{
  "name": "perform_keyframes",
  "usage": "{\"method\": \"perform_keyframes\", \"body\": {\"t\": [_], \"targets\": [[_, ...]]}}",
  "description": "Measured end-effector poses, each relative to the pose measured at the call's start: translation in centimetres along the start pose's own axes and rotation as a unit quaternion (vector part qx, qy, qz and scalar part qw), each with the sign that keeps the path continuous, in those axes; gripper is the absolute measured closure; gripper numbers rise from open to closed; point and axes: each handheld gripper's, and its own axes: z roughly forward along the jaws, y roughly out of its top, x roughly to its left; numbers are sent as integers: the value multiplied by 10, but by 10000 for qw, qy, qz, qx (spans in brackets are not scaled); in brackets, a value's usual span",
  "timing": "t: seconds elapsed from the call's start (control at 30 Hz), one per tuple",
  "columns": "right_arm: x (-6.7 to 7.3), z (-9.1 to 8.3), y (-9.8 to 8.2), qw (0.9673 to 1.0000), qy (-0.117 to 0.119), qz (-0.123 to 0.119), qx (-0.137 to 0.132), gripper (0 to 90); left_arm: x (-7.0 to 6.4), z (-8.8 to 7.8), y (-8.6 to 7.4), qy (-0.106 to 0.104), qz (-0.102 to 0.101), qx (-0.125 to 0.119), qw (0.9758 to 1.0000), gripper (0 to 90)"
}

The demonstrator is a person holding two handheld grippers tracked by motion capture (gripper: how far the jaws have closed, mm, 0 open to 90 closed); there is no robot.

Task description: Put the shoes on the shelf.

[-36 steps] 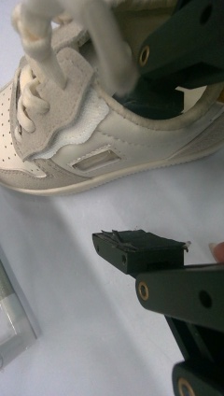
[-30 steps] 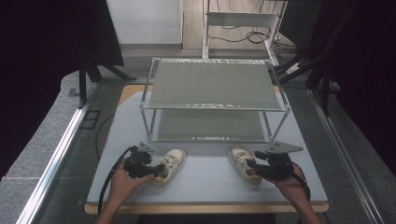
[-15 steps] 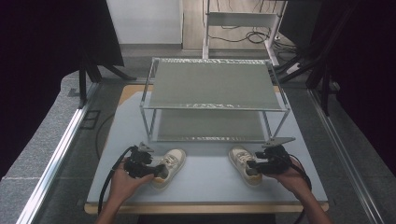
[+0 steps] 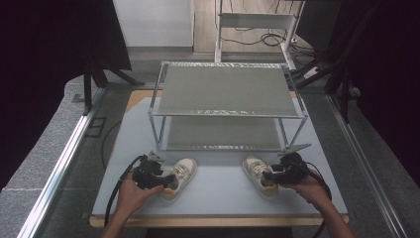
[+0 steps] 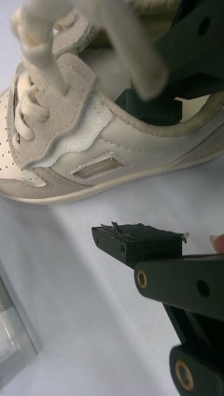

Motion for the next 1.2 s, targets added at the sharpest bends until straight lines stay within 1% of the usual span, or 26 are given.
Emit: {"method": "perform_keyframes", "body": {"t": [0.07, 0.17, 0.23, 0.33, 0.4, 0.47, 0.5, 0.53, 0.6, 0.67, 0.73, 0.87, 1.03, 1.07, 1.2], "targets": [[0, 0, -1, 10000, -7, 18, 38, 509, -1, 0, 0, 2, 7, 3, 10000, 508], [1, 5, -4, 9995, -111, 18, 281, 542, -2, 2, 1, -5, 22, 13, 10000, 524], [1, 8, -4, 9995, -84, 82, 309, 565, -1, 3, 1, -15, 35, 35, 10000, 527], [0, 10, -5, 9994, -22, 143, 307, 606, 0, 4, 2, -106, 20, 62, 9999, 540], [1, 11, -5, 9993, -68, 181, 325, 630, 0, 4, 2, -215, 32, 83, 9997, 589], [2, 11, -5, 9991, -127, 216, 337, 652, 0, 4, 3, -339, 53, 87, 9994, 662], [2, 12, -6, 9991, -159, 235, 329, 663, 0, 4, 3, -325, 52, 88, 9994, 685], [2, 12, -6, 9991, -197, 218, 312, 675, -1, 4, 3, -304, 52, 81, 9995, 692], [5, 12, -7, 9986, -329, 280, 297, 697, -2, 3, 3, -263, 72, 89, 9996, 707], [7, 12, -8, 9983, -433, 294, 245, 721, -3, 3, 2, -176, 72, 58, 9998, 737], [7, 11, -9, 9982, -486, 304, 183, 756, -3, 2, 2, -131, 42, 3, 9999, 761], [7, 8, -13, 9982, -450, 392, 44, 778, -3, 1, 2, -8, 40, -96, 9999, 809], [6, 4, -17, 9978, -402, 523, -109, 787, -3, 0, 2, -19, -20, -122, 9999, 828], [6, 3, -18, 9977, -401, 533, -150, 788, -3, -1, 2, -24, -7, -149, 9999, 831], [8, -4, -17, 9974, -336, 563, -289, 790, -4, -9, 4, -94, -101, -340, 9993, 835]]}}
